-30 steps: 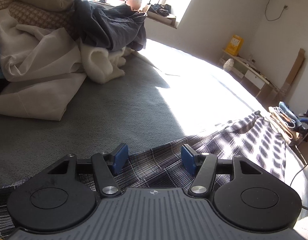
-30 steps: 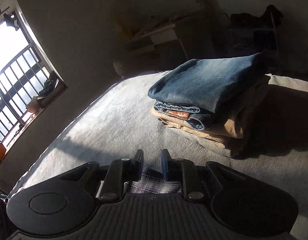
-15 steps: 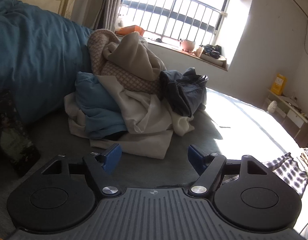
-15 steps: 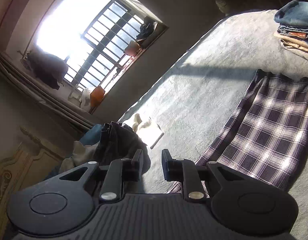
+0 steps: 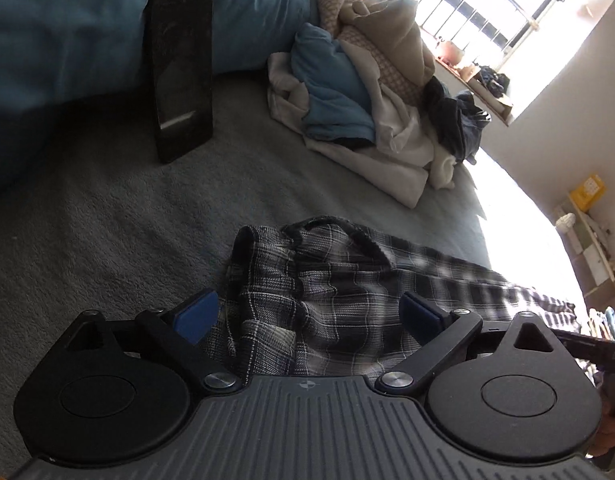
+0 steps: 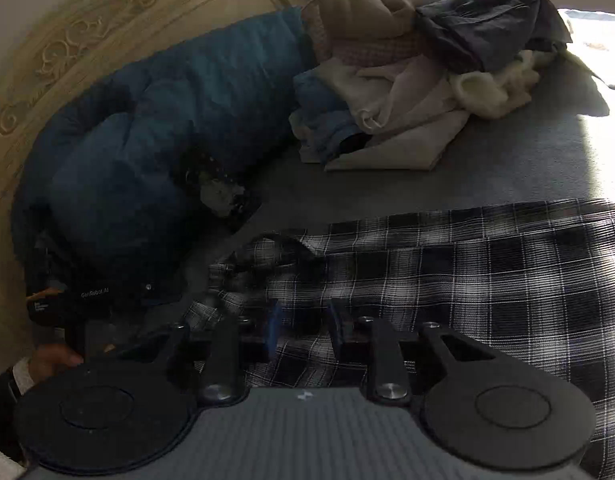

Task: Fold clothes
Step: 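Grasp the plaid pajama pants waistband with the left gripper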

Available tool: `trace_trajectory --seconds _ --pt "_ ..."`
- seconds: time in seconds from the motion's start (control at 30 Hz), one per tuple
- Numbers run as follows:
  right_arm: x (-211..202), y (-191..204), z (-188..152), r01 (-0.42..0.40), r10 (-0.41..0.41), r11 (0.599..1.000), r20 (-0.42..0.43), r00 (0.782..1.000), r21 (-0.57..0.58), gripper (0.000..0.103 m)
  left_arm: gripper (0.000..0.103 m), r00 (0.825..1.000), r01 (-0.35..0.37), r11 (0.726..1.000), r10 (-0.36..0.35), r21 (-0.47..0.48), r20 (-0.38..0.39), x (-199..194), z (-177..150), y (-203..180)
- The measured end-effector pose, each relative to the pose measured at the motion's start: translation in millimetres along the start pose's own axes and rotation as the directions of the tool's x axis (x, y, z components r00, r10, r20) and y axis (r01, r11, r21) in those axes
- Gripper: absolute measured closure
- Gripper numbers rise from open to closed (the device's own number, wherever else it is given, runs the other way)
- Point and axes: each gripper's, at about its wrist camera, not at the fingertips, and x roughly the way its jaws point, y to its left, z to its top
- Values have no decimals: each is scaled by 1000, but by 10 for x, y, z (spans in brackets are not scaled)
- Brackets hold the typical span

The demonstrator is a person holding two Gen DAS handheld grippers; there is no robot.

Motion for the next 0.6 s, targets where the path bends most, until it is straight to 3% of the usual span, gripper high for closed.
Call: trace_trajectory --seconds 0.1,0.23,0.43,0.6 --pt "281 256 -94 48 -50 994 -22 998 -103 76 5 997 71 996 -73 -50 -30 94 -1 168" --pt "567 258 -184 67 -80 990 -99 992 -128 76 5 991 120 990 -124 -75 -45 173 18 337" --pt "872 -7 -243 52 -59 997 -166 984 -51 76 5 977 205 977 -207 -59 -41 300 -4 457" --pt "990 -154 -255 34 -30 999 -170 985 20 76 5 975 201 979 -203 -35 -87 449 -53 514"
